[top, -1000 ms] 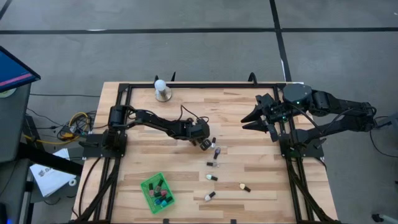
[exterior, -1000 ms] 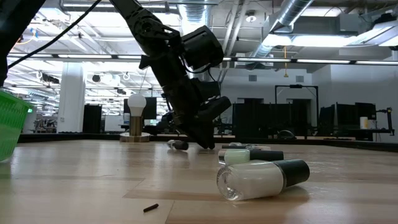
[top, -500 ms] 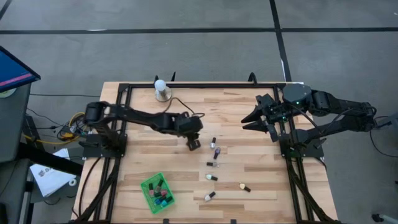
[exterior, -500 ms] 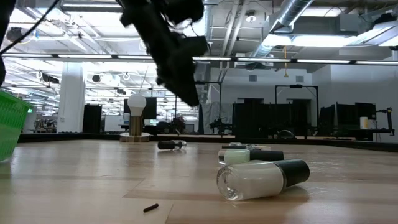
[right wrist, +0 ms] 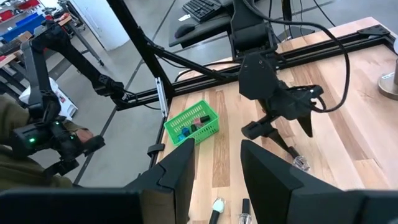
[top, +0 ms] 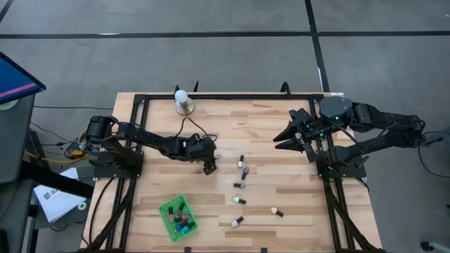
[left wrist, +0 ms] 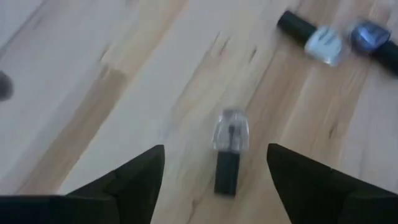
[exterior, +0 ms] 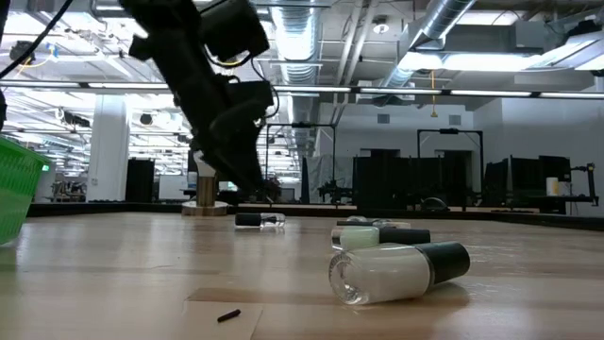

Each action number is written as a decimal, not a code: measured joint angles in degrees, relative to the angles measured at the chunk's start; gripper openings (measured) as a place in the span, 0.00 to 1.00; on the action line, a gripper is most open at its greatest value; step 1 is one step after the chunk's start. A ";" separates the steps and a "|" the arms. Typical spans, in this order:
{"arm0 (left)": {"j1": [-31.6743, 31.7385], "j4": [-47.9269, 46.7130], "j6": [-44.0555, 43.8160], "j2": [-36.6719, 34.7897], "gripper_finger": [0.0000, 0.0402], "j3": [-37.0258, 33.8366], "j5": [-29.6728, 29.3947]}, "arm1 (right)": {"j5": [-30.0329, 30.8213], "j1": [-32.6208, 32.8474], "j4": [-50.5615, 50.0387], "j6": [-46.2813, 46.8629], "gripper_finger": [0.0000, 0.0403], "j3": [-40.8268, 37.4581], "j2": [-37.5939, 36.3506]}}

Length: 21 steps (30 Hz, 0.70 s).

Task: Pick & Place Nail Polish
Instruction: Put the transparent nail polish bottle into the green basket

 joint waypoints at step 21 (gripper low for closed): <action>0.09 16.31 8.02 0.24 0.69 -11.26 2.35 | 0.02 0.00 0.00 1.02 0.30 0.00 0.00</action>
